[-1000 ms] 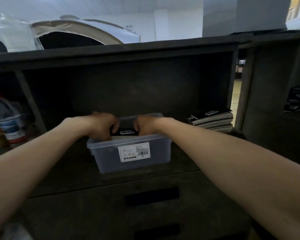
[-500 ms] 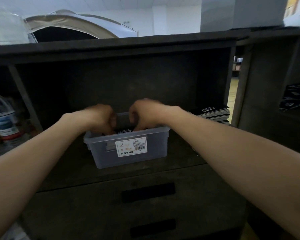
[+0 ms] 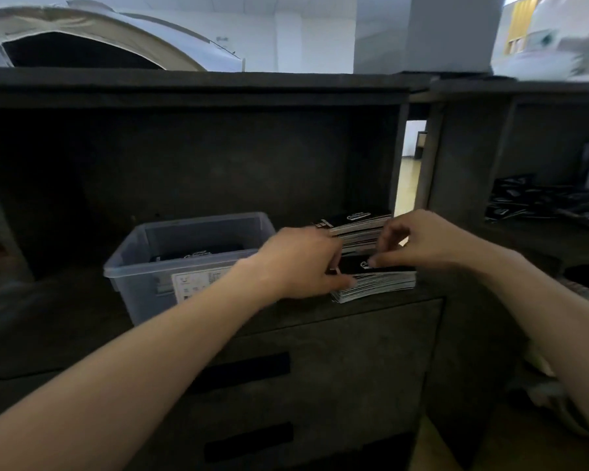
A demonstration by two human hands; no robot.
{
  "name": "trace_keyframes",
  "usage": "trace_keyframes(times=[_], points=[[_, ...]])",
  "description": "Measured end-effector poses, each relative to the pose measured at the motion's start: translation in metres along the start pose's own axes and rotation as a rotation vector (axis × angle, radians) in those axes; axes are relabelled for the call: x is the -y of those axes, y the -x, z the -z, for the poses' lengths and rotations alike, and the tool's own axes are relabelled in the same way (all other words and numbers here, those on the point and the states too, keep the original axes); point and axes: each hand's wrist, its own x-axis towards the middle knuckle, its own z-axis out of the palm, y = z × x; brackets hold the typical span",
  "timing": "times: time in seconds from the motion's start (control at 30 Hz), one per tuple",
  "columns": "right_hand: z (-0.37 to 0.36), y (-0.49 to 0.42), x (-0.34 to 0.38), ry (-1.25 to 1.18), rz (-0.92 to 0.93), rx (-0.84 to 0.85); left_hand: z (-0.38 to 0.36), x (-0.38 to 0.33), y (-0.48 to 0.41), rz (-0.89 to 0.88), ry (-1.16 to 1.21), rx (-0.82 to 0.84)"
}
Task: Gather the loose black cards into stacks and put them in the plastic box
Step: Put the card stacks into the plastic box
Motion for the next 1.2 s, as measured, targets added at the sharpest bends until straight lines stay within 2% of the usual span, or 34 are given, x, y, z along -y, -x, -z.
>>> trace_keyframes(times=[0.23,0.4,0.77,0.87,1.0,1.1,1.2], points=[[-0.011,0.000,-0.023,0.113,-0.017,0.129,-0.019,-0.010,-0.013,0.043,0.036,0.122],[-0.018,-0.005,-0.020,0.207,-0.013,0.152,-0.018,-0.015,-0.009,0.103,0.112,0.121],[-0.023,0.001,-0.016,0.209,-0.046,0.227,-0.022,-0.020,-0.012,0.209,0.261,0.220],[-0.025,0.003,-0.017,0.208,-0.040,0.214,-0.024,-0.024,-0.015,0.205,0.248,0.260],[-0.023,0.006,-0.015,0.216,-0.045,0.244,-0.018,-0.026,-0.016,0.171,0.349,0.326],[-0.010,0.008,-0.004,0.190,-0.049,0.261,-0.003,-0.025,-0.013,0.149,0.388,0.308],[0.020,0.006,0.022,0.208,-0.013,0.183,0.032,-0.012,-0.012,0.164,0.370,0.201]])
